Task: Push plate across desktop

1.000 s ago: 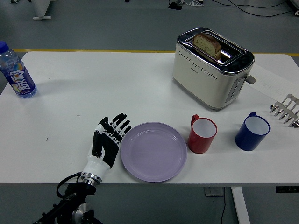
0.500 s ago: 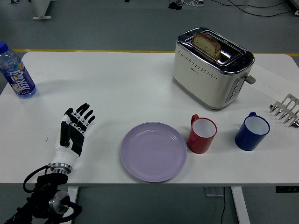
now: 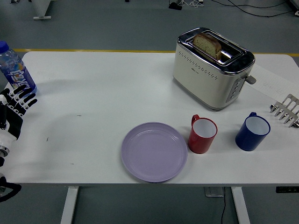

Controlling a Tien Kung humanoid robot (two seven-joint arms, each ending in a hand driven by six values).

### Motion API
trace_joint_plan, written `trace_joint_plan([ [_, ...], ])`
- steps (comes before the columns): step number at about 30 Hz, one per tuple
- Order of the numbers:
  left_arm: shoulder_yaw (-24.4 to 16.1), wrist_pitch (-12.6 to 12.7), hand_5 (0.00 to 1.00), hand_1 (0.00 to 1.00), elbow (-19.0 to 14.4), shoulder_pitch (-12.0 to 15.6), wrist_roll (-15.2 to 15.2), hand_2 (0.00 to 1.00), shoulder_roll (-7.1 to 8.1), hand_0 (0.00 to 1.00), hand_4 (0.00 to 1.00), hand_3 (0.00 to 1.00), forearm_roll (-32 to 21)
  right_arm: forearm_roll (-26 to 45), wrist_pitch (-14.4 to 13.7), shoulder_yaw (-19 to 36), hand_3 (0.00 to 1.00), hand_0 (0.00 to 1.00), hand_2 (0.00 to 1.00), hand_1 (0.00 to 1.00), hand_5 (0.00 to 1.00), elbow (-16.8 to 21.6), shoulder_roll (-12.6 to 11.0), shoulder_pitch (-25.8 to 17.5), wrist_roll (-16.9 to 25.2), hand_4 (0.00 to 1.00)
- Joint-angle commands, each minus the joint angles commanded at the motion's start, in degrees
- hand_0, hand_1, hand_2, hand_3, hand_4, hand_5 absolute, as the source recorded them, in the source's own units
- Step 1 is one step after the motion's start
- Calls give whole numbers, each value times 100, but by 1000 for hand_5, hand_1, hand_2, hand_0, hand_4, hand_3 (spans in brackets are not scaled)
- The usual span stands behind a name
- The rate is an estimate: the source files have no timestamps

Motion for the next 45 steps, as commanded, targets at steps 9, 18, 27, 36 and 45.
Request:
trace_joint_plan([
  [9,-413,-580,998,748,107,39,696,720,196,698,499,659,24,34,4,-2,592,570,674,557,392,-7,16,10,3,354],
  [18,-491,-614,998,747,57,42,691,721,186,697,515,659,-73,24,1,-3,591,570,673,557,393,-3,15,20,-13,354],
  [27,-565,-611,998,743,45,35,684,718,126,687,520,658,-92,-63,-8,29,591,570,675,557,392,-15,16,37,-52,353],
  [36,-658,-529,998,740,26,48,643,715,104,677,541,657,-106,-89,-9,46,591,570,676,558,393,-38,13,84,-62,353],
  [45,-620,-484,998,738,21,39,627,713,108,676,543,656,-135,-89,-25,59,592,569,677,557,393,-27,-1,63,-69,353],
])
